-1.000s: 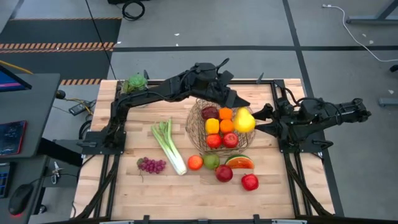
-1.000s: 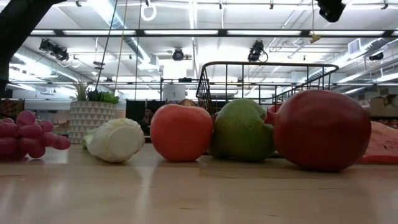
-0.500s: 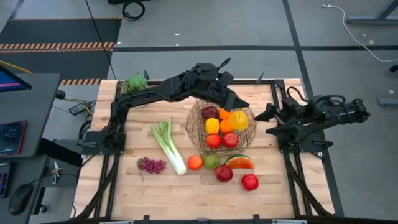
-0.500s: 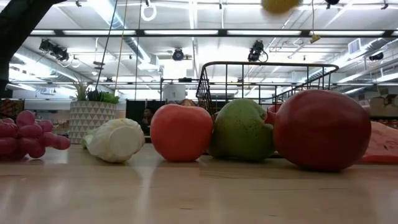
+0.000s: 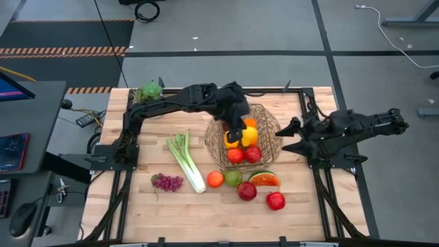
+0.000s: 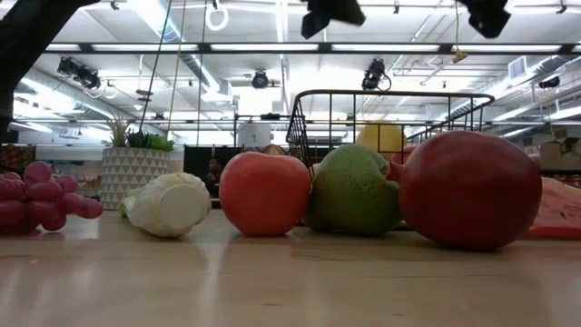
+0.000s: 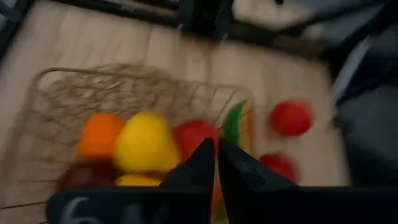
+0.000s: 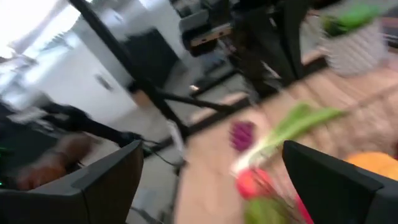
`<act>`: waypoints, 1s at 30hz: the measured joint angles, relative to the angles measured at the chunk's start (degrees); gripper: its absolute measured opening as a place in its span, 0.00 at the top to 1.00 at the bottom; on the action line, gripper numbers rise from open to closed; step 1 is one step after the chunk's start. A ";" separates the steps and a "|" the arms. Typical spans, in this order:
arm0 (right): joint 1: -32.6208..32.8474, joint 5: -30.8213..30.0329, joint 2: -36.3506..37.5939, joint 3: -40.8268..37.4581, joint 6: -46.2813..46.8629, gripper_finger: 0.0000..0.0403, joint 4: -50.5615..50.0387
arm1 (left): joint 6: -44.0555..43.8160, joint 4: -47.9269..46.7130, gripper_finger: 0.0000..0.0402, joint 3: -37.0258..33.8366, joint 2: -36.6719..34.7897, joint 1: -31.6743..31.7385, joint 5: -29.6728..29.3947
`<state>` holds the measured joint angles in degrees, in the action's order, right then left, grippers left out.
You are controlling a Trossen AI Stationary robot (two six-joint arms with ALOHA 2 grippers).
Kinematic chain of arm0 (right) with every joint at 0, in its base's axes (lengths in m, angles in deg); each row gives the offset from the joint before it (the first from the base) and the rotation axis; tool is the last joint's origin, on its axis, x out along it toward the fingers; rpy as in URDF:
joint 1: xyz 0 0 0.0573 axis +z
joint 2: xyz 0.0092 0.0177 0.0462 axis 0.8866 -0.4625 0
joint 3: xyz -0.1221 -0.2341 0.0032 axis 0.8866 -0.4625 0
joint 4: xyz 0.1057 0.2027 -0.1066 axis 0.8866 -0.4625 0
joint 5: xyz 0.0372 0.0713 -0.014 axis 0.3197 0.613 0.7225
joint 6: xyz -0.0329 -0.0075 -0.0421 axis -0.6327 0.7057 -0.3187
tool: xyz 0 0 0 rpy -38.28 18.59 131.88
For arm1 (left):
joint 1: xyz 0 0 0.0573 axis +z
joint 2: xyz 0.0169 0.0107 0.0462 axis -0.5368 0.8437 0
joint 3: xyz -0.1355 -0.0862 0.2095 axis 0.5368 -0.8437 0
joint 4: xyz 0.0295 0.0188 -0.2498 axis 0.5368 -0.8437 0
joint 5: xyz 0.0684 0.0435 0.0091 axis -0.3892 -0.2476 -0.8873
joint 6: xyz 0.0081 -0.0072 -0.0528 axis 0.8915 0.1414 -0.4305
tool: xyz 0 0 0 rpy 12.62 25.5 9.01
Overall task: Build produce basket
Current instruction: Put the red apple into the brown wire basket
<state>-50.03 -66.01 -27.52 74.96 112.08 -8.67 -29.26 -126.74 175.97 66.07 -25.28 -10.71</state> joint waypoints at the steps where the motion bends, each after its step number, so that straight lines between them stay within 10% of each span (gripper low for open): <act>1: 0.00 -0.10 -0.61 0.00 -0.47 0.04 -0.96 | 2.37 -1.24 0.93 0.00 0.03 0.00 -1.16; 16: -0.55 1.30 -4.09 0.00 -10.51 0.04 -3.05 | 10.70 -1.16 0.94 0.00 6.45 -1.11 -4.78; 30: -0.07 5.05 -3.35 -0.02 -6.30 0.04 -6.05 | 12.22 -5.80 0.92 -0.01 8.61 -5.54 -24.73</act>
<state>-50.09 -60.95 -30.87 74.94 105.78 -14.72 -17.04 -132.55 175.96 74.69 -30.83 -35.44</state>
